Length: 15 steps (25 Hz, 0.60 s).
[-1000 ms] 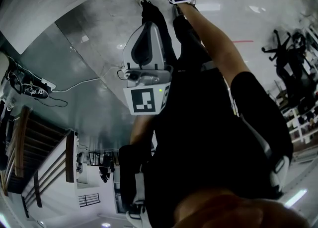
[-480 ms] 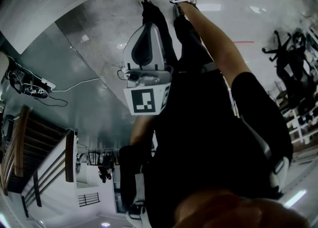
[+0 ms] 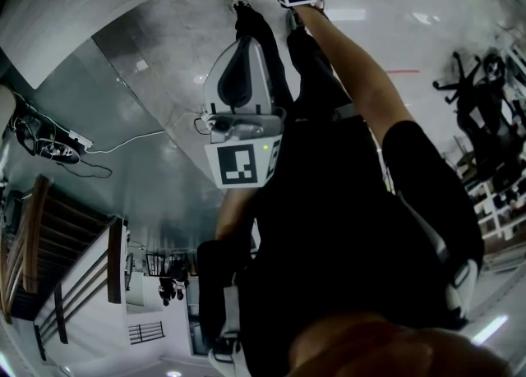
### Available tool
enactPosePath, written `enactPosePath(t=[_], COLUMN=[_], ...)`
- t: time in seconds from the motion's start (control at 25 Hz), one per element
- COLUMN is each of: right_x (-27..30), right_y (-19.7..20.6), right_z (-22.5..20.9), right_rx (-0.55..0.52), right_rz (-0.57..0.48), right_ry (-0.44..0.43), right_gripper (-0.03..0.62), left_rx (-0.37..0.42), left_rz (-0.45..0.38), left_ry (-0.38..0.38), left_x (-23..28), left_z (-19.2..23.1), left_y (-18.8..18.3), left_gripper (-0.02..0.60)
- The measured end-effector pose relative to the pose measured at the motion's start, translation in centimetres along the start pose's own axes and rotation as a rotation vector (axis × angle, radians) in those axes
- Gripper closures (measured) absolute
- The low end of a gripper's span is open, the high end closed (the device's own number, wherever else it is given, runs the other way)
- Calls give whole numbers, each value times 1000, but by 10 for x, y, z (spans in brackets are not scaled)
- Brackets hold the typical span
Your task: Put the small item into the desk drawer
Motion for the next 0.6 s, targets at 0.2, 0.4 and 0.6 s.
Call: enactPosePath(t=[0.2,0.4,0.6], right_x=[-10,-25,-51], right_y=[2,-2,-1], right_z=[-2,-20,-19], right_rx=[8,-42,-30], right_rz=[-20,-100,-119], right_ry=[-22,76,25], right_gripper=[308,309,309], left_rx=[20,50,79], left_rz=[-19,-33,-67], left_ry=[1,8,14], left_x=[-1,-2,-6], left_z=[-6,-18,-32], left_y=[-6,-16,-27], left_gripper=[591,591,591])
Point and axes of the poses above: the fingertips, and each gripper's own axes: x forward along the fingers, z to its left, y out of its underside, the point moved 7 cm from there along -x, backward along the fingers, and after that the axes turned 15 degrees about y, right-handed, at the moved point
